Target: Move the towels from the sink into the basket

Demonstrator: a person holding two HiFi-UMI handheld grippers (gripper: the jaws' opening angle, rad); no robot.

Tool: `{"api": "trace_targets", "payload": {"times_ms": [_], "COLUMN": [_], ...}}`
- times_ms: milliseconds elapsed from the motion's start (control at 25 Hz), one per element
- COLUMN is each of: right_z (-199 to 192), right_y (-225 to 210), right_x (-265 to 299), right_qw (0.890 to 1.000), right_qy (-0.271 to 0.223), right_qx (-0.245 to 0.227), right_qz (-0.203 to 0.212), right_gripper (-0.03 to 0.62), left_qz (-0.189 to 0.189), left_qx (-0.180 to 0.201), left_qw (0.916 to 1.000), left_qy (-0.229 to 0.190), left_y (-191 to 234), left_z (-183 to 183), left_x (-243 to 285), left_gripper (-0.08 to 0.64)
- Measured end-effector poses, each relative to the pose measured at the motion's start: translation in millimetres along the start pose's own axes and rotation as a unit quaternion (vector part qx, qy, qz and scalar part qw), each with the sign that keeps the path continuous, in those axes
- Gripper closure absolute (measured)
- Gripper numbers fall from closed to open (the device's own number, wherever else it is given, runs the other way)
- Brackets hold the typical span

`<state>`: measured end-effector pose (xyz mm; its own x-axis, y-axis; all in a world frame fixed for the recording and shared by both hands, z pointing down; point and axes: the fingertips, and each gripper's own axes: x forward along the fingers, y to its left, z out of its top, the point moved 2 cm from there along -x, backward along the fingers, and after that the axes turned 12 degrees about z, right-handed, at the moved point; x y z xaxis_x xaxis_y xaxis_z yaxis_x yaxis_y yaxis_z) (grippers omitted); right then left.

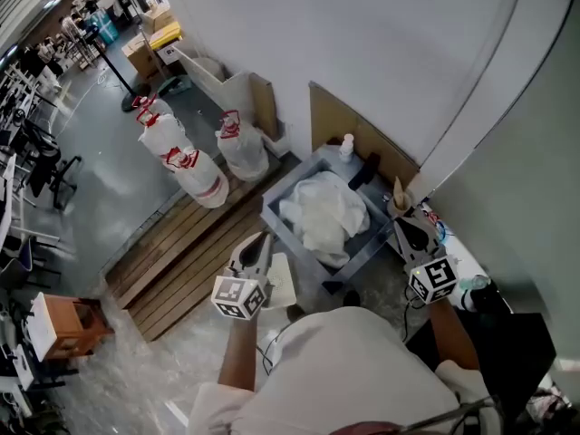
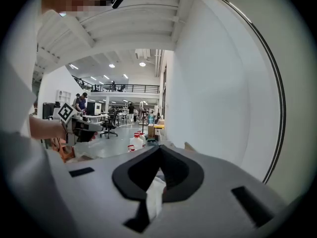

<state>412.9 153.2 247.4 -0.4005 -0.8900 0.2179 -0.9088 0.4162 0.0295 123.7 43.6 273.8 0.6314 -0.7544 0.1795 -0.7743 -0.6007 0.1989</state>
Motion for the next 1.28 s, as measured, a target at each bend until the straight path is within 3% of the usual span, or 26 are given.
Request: {"api": "trace_targets", "payload": {"times_ms": [360, 640, 800, 960, 1280], "right_z": [-19.8, -87.7, -147.2, -219.0, -329.4], "right_y": [6.0, 19.0, 31.6, 41.8, 50.4], "right_x": [38.9, 113.9, 151.3, 190.0, 255.1], "right_qw": [0.998, 0.988, 0.969, 0.946, 0.91], "right_qy": [0.04, 0.109, 0.182, 0.253, 0.341], "right_qx": [0.003, 0.004, 0.021, 0.026, 0.038], "right_qz": [0.041, 0.112, 0.163, 0.2, 0.232], "right_gripper": [0.592, 0.531, 0.46, 0.44, 0.323], "left_qz": [0.005, 0.013, 0.019, 0.027, 0.039], "left_qx": [-0.009, -0.015, -0.031, -0.035, -0.052], "left_qw": [0.9996, 0.9982, 0.9959, 0.9941, 0.9872], "left_qy": [0.027, 0.056, 0.083, 0.099, 0.145], "left_y": [9.5, 26.9, 28.8, 36.5, 59.1], "left_z": [-28.5, -73.4, -101.4, -136.4, -197.6], "left_x": [5.8, 31.5, 36.7, 40.4, 56.8], "left_gripper": [0.543, 0.543, 0.543, 0.543, 0.543]}}
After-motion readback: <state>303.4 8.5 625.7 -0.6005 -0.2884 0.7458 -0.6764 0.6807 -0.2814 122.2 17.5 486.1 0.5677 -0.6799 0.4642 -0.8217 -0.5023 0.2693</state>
